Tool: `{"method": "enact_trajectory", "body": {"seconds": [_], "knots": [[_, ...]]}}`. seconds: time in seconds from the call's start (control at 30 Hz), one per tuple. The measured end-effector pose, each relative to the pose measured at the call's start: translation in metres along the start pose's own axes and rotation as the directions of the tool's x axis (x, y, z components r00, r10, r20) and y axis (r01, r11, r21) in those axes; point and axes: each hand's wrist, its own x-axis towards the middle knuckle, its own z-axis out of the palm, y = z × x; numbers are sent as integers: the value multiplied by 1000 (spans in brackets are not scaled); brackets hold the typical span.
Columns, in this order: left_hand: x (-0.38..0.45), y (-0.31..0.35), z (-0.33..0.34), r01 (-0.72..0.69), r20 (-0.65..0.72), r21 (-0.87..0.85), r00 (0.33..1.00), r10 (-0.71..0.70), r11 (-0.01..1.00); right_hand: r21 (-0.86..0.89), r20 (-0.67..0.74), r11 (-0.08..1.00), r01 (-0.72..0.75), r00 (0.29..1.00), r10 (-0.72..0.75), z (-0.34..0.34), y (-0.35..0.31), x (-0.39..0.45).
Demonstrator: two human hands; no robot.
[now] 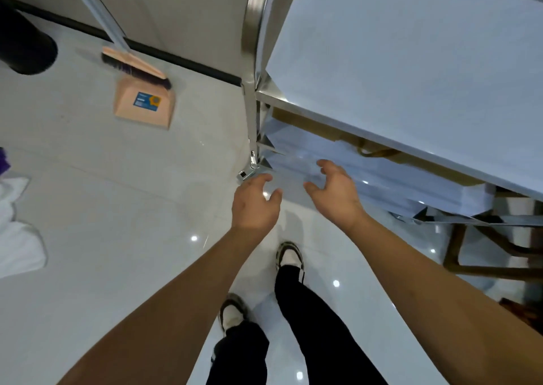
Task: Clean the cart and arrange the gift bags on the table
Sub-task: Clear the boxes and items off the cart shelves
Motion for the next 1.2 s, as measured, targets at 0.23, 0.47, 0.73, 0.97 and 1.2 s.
{"method": "enact_trajectory", "body": {"seconds": [0.23, 0.47, 0.73, 0.97, 1.2], "knots": [[85, -10, 48, -209, -89, 14, 974, 210, 978, 0, -291, 986, 166, 943, -159, 33, 29, 69], [154, 12, 78, -392, -265, -103, 897, 354, 914, -185, -530, 967, 176, 811, -249, 43, 38, 125], [181, 33, 66, -474, -396, -275, 849, 351, 837, -263, -709, 946, 189, 627, -323, 49, 48, 150], [183, 28, 61, -463, -396, -444, 869, 296, 767, -472, -795, 875, 111, 376, -476, 76, 61, 140], [172, 15, 62, -558, -482, -217, 775, 409, 801, -573, -777, 817, 70, 269, -569, 87, 61, 132]]}}
